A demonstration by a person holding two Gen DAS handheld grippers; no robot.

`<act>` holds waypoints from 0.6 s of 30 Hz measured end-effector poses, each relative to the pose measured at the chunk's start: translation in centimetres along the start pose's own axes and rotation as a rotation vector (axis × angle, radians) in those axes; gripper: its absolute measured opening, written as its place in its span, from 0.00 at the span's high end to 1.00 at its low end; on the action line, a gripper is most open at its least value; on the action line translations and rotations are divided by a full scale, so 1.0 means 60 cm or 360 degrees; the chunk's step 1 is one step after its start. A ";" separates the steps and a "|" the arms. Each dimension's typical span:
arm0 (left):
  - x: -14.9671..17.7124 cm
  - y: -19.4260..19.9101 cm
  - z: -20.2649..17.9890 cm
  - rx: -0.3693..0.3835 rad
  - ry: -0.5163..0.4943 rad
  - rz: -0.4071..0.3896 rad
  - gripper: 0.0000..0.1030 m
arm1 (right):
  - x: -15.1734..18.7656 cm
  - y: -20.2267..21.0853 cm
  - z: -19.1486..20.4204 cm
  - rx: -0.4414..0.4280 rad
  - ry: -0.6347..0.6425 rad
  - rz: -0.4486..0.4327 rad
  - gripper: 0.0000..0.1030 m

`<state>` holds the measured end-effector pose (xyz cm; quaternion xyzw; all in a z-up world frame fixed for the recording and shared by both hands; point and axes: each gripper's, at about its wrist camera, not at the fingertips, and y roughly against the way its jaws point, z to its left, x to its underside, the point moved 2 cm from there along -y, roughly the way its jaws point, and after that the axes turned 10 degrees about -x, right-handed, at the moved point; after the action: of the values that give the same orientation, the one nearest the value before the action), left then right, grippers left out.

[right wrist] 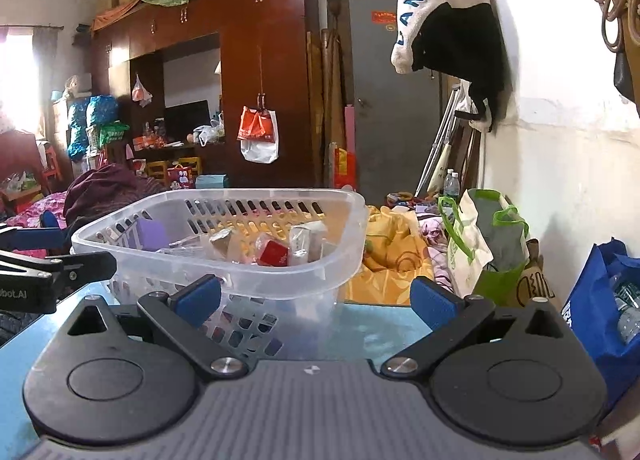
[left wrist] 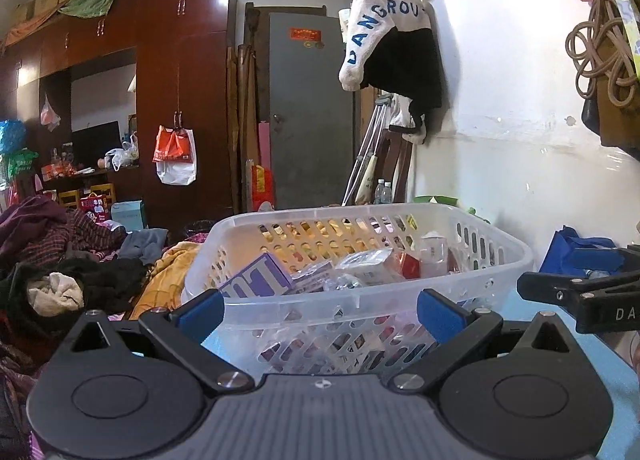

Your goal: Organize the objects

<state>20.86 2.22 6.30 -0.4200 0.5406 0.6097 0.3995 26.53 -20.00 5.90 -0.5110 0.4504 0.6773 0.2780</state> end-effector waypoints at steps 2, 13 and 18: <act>-0.002 0.000 0.001 -0.0003 0.0012 0.0000 0.00 | -0.002 -0.002 0.001 0.0008 0.0008 0.0004 0.00; 0.002 -0.002 0.002 -0.0014 0.0019 0.0011 0.00 | -0.003 -0.005 0.006 0.0002 0.0020 0.0006 0.00; 0.004 -0.004 0.004 -0.0015 0.0021 0.0017 0.00 | -0.004 -0.005 0.007 0.0001 0.0024 0.0003 0.00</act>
<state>20.99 2.46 6.01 -0.4230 0.5426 0.6115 0.3907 26.69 -19.44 6.06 -0.5155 0.4532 0.6736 0.2742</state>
